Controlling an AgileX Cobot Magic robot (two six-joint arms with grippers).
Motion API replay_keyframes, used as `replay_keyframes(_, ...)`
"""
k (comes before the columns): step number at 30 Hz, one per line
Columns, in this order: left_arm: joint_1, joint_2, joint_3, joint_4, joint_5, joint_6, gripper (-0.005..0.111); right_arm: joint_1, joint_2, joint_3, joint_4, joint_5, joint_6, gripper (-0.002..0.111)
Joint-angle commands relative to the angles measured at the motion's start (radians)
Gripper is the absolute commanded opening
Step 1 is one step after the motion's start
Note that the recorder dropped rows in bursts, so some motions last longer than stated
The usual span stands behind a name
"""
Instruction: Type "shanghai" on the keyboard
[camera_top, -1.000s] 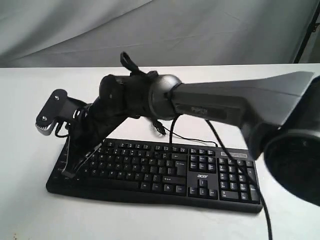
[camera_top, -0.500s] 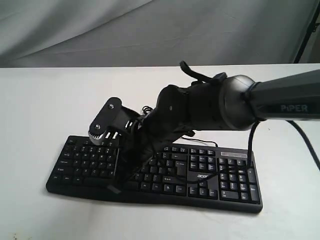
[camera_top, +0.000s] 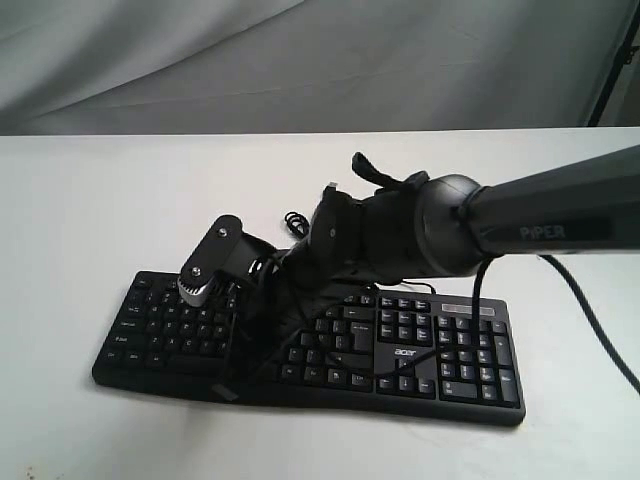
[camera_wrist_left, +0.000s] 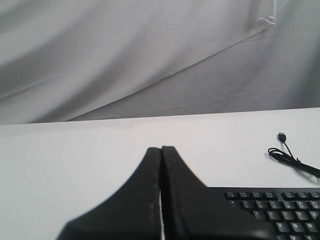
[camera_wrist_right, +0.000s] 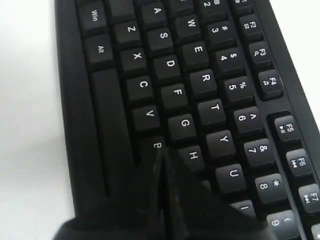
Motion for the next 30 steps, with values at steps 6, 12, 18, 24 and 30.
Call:
replay_keyframes(6, -0.006, -0.002, 0.002, 0.000, -0.006, -0.003, 0.000, 0.000, -0.001, 0.001, 0.008, -0.021, -0.021, 0.000)
replay_keyframes(12, -0.006, -0.002, 0.002, 0.000, -0.006, -0.003, 0.000, 0.000, 0.032, 0.001, 0.011, -0.021, -0.021, 0.000)
replay_keyframes(18, -0.006, -0.002, 0.002, 0.000, -0.006, -0.003, 0.000, 0.000, 0.004, -0.011, 0.009, -0.014, -0.024, 0.000)
replay_keyframes(24, -0.006, -0.002, 0.002, 0.000, -0.006, -0.003, 0.000, 0.000, 0.000, -0.082, -0.004, 0.003, -0.024, 0.000)
replay_keyframes(30, -0.006, -0.002, 0.002, 0.000, -0.006, -0.003, 0.000, 0.000, 0.056, -0.144, -0.012, 0.026, -0.024, 0.000)
